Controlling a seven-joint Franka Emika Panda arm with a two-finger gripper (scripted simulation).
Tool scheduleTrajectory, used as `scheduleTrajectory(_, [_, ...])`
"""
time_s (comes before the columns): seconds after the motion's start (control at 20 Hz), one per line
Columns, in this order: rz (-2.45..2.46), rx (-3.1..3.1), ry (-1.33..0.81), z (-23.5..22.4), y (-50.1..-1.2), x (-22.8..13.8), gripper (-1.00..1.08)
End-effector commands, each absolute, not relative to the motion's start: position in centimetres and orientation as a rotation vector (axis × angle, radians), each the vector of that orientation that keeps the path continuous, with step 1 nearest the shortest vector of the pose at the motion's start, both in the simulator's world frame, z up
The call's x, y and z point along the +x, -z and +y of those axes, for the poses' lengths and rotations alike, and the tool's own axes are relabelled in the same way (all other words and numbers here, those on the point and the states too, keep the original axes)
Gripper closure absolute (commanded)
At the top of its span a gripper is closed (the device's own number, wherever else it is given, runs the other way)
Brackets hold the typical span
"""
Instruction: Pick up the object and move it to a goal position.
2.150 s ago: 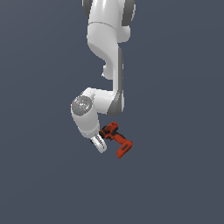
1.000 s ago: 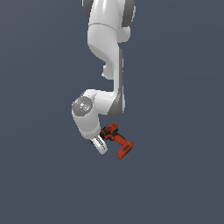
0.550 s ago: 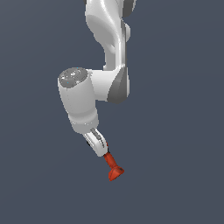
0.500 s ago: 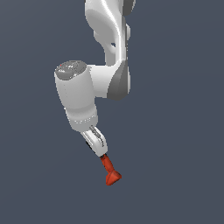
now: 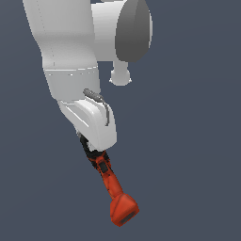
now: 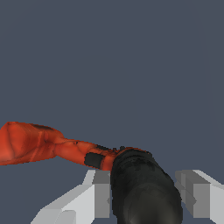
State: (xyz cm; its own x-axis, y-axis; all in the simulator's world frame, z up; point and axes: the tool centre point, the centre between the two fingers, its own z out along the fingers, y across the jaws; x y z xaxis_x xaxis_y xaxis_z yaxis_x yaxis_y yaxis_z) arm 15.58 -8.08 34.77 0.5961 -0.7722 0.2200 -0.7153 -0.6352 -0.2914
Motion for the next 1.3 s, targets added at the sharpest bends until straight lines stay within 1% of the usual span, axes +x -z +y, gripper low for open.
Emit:
scheduleTrajectory(0.0, [1.234, -2.629, 0.534, -8.0, -37.4, 15.9, 1.08])
scheduleTrajectory(0.2, [1.229, -2.621, 0.551, -8.0, -38.5, 16.1, 1.08])
scheduleTrajectory(0.45, [1.234, -2.630, 0.532, -8.0, -37.4, 16.0, 1.08])
scheduleTrajectory(0.7, [1.234, -2.630, 0.532, -7.7, -37.7, 15.6, 1.08])
scheduleTrajectory(0.95, [1.234, -2.630, 0.532, -6.9, -38.7, 14.5, 1.08])
scheduleTrajectory(1.25, [1.233, -2.629, 0.531, -5.1, -40.9, 12.0, 1.08])
